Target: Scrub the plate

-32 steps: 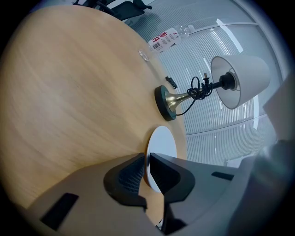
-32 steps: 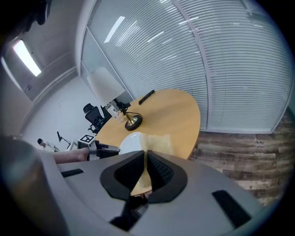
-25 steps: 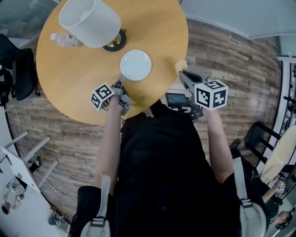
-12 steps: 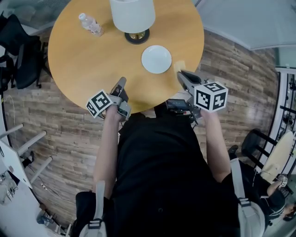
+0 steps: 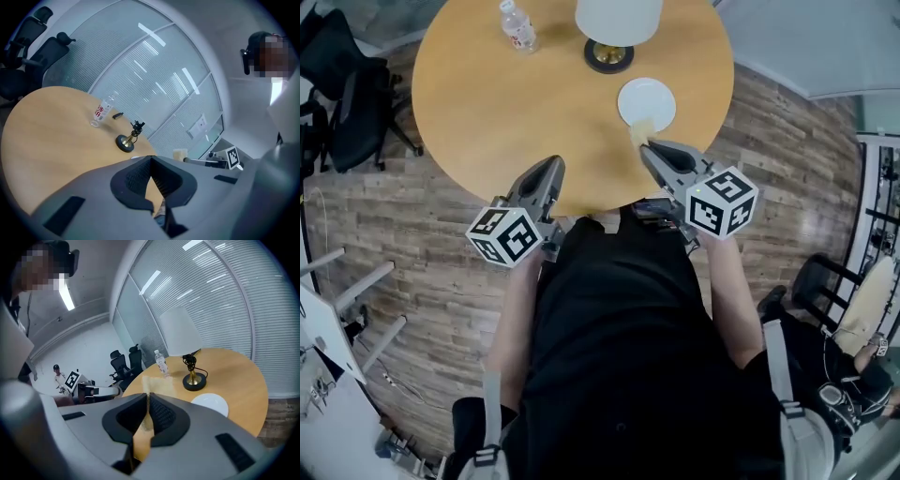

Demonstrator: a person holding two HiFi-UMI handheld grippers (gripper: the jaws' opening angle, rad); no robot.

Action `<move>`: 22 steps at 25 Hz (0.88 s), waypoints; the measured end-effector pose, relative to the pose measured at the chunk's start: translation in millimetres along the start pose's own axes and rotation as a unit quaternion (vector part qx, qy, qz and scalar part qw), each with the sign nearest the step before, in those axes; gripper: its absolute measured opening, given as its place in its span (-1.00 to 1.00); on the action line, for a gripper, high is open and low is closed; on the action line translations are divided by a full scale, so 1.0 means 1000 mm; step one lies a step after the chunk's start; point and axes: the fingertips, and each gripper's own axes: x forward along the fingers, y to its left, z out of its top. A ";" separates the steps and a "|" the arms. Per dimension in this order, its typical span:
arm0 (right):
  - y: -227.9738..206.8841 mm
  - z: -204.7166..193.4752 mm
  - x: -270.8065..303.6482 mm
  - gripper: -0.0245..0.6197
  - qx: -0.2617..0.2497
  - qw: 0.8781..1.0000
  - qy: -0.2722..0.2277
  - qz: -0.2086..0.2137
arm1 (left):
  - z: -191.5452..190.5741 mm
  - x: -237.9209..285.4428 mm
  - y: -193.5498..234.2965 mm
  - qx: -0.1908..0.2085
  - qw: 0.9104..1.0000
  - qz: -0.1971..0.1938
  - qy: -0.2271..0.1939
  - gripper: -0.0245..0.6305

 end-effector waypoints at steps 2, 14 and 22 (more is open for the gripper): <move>0.012 -0.003 0.002 -0.84 -0.008 1.000 -0.004 0.001 | -0.001 -0.005 -0.005 0.021 1.000 -0.013 0.009 -0.89; 0.040 -0.004 -0.013 -0.84 0.003 0.998 -0.057 -0.002 | 0.001 -0.017 -0.023 0.100 0.994 -0.046 0.027 -0.89; 0.053 -0.008 -0.012 -0.84 -0.008 0.999 -0.049 0.009 | -0.004 -0.028 -0.023 0.099 0.994 -0.042 0.026 -0.89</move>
